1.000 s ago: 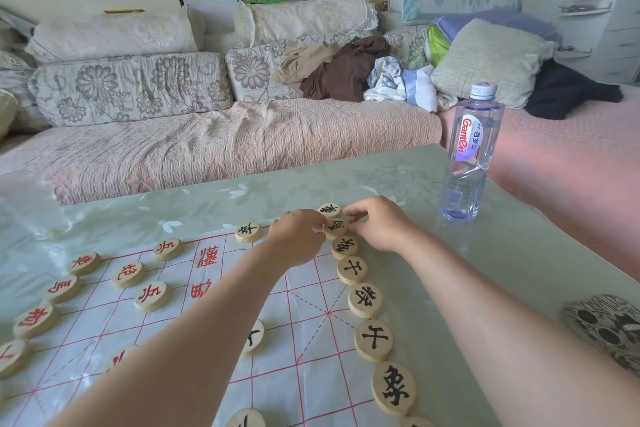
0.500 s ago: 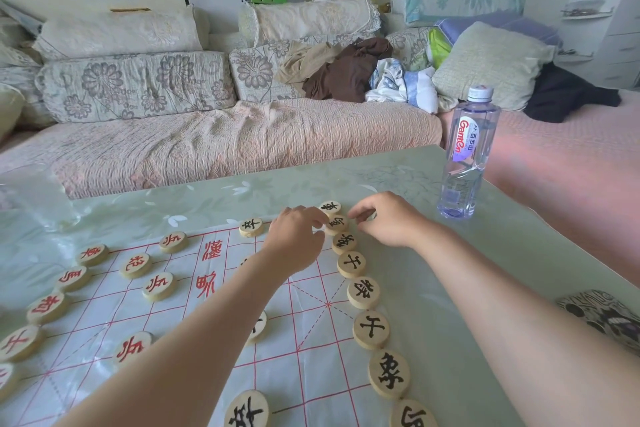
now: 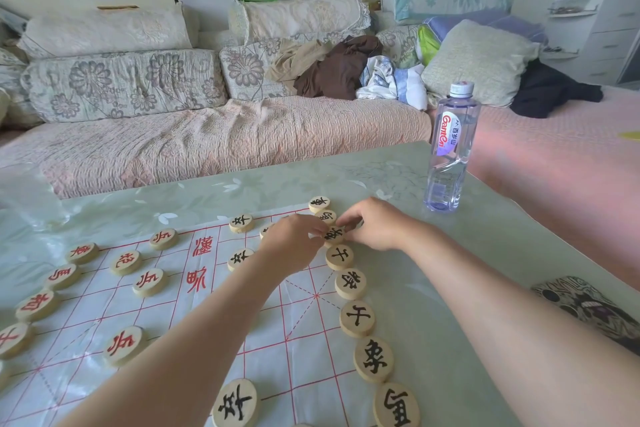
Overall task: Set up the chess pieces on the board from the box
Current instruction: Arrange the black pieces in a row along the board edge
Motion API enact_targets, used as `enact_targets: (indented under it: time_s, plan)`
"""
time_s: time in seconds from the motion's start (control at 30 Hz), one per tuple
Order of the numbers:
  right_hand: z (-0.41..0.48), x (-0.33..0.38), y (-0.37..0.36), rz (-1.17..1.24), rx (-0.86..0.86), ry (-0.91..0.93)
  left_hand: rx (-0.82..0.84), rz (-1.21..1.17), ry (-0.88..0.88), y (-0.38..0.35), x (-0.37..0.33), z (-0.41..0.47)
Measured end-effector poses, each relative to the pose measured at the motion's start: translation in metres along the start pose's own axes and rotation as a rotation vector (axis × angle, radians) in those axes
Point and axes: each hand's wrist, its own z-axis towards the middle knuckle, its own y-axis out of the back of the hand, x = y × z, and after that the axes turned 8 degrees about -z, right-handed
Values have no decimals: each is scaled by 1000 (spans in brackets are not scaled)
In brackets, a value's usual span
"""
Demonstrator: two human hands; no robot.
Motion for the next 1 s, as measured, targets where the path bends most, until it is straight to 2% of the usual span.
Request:
enact_targets:
  time_s: [0.33, 0.47, 0.7, 1.0]
  plan:
    - [-5, 1, 5, 20, 3, -32, 1, -27, 9, 0, 6, -4]
    - [-17, 2, 14, -15, -10, 3, -35, 8, -40, 4, 5, -14]
    - [-41, 1, 18, -11, 60, 63, 29, -33, -51, -1, -5, -36]
    - [-49, 1, 3, -54, 10, 80, 55, -29, -47, -5, -6, -42]
